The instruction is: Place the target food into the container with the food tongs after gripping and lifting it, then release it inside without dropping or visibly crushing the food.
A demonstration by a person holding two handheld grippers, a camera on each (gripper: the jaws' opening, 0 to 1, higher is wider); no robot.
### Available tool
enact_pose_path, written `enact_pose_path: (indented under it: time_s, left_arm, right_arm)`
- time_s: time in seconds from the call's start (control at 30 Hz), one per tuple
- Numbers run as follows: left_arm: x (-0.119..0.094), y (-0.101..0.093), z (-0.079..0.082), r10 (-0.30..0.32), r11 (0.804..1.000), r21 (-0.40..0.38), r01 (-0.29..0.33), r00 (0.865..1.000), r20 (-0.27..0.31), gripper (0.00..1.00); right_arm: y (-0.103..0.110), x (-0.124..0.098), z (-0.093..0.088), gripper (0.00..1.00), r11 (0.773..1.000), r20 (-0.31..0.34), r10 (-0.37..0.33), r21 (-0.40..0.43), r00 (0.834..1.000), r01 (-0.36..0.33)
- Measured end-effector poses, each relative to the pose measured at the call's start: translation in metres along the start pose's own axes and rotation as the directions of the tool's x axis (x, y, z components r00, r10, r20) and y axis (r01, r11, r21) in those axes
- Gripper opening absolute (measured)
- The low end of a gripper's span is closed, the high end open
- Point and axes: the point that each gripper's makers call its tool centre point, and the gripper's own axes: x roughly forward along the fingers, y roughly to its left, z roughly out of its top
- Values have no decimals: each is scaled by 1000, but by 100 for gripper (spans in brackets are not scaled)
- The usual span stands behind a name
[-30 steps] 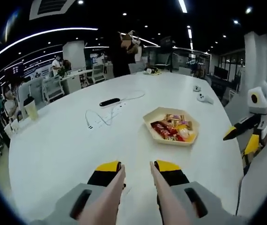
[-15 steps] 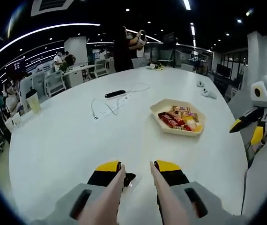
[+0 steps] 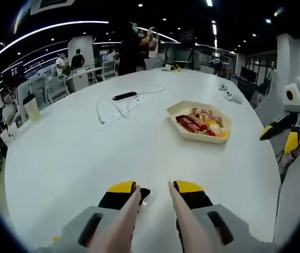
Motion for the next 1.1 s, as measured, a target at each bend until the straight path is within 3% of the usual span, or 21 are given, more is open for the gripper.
enact_pose_path:
  time_s: [0.67,1.0,1.1]
  left_arm:
    - [18,19,-16,38,998,47,-36,998,-56,28]
    - [23,18,-29,31,999,47,-27,994,-100,28]
    - [23,20,-33,54,998,45,-50,993,-101,28]
  right_arm:
    - [-11,3,-1,51,999,-6,-19,37,1000,19]
    - [-14,3,-1,51,998,7,-25,58,1000,25]
    - [-14,2,-1,51,998,9,-26,60,1000,26]
